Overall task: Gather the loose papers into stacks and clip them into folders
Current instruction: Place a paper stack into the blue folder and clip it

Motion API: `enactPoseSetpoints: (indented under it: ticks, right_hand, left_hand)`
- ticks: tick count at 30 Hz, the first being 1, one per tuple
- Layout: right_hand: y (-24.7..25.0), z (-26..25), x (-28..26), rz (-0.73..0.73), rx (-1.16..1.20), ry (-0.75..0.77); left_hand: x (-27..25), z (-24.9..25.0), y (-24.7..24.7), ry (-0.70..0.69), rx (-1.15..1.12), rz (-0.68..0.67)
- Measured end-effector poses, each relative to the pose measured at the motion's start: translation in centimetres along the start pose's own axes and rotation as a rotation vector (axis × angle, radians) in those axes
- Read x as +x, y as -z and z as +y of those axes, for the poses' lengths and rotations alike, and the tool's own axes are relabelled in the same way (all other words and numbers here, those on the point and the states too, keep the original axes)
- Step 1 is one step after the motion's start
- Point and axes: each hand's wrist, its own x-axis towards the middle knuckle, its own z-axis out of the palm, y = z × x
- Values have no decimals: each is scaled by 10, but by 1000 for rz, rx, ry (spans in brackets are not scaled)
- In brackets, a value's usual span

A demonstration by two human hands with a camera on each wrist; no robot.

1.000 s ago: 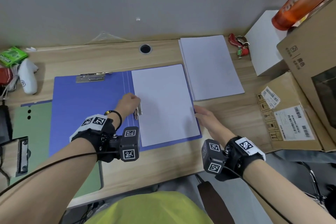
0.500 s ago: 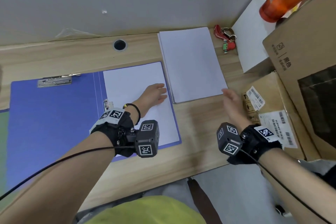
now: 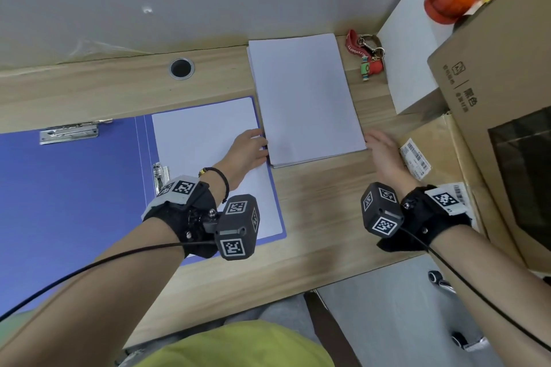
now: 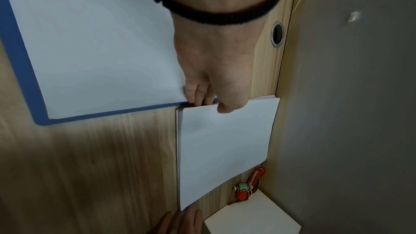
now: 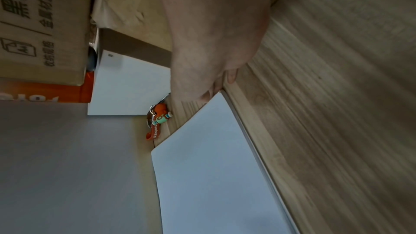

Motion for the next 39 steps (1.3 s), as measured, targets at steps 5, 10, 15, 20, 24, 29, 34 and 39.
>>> enactPoseSetpoints:
  ticks: [5,10,15,20,24,29,34,39]
  right_hand:
    - [5,0,2,-35,-5,-8]
    - [9,-5,3,-34,10,-9]
    - [10,-12,3,-36,8,-27]
    - [10,-13,10,21,0,-41]
    - [5,-18,8,65,-46,-32]
    - [0,-23,7,59,-128,-1]
    - [1,-29,5,49,-166,-31]
    - [5,-32,2,10,-113,-69]
  left_hand:
    - [-2,0,-2,14,25,-13]
    - [-7,4,-6,32,57,-59]
    - [-7,7,-6,27,73,-51]
    - [-8,11,-3,19,135,-63]
    - [-12,13,-4,38,133,-63]
    - [-13,13,-4,22,137,-47]
    - [-11,13,-4,23,108,-35]
    - [-9,12,-4,17,109,-40]
